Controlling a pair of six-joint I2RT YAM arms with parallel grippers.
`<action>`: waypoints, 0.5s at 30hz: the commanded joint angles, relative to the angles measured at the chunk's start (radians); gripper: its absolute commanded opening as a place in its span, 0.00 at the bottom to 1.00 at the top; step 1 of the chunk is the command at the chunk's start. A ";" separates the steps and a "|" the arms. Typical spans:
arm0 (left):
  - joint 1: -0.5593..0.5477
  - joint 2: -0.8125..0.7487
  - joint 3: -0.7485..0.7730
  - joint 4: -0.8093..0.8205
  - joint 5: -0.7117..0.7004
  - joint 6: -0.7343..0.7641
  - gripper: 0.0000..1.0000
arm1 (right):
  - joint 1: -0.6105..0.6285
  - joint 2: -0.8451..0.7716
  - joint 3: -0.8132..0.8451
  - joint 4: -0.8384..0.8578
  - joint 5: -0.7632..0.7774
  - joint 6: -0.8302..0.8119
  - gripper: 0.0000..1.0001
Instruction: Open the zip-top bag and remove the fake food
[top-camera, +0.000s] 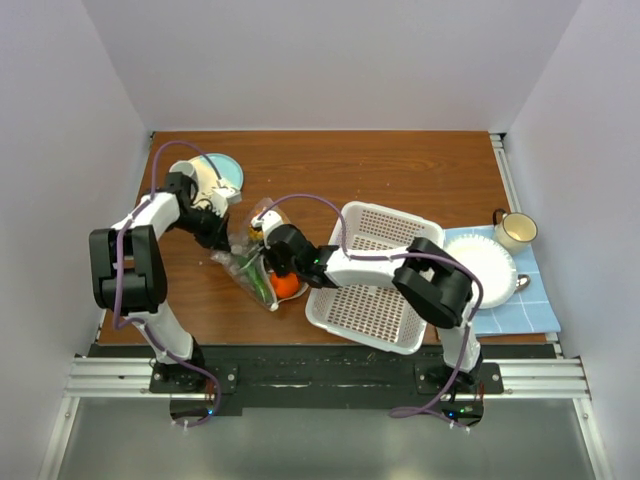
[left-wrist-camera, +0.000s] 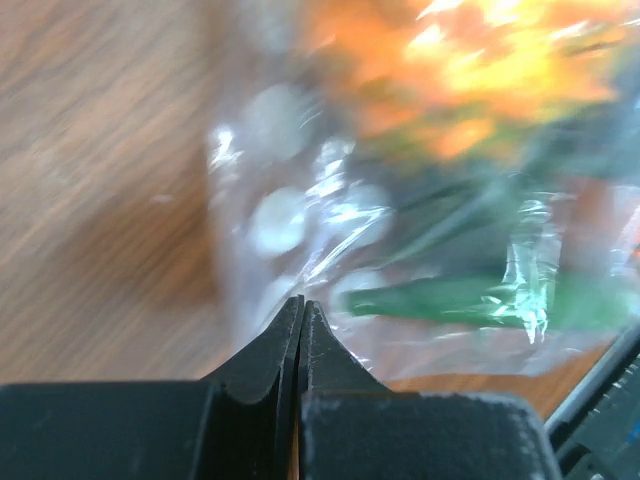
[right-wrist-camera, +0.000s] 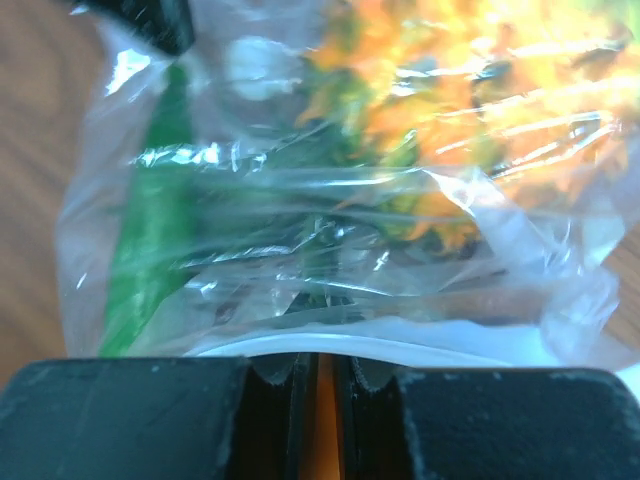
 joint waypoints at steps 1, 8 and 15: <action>0.030 0.016 -0.025 0.072 -0.063 -0.012 0.00 | -0.008 -0.140 -0.025 -0.061 -0.111 -0.005 0.11; 0.030 0.010 -0.077 0.121 -0.062 -0.021 0.00 | -0.018 -0.153 -0.016 -0.133 -0.185 0.027 0.11; 0.031 -0.035 -0.118 0.153 -0.098 -0.015 0.00 | -0.022 -0.178 0.035 -0.199 -0.206 0.024 0.07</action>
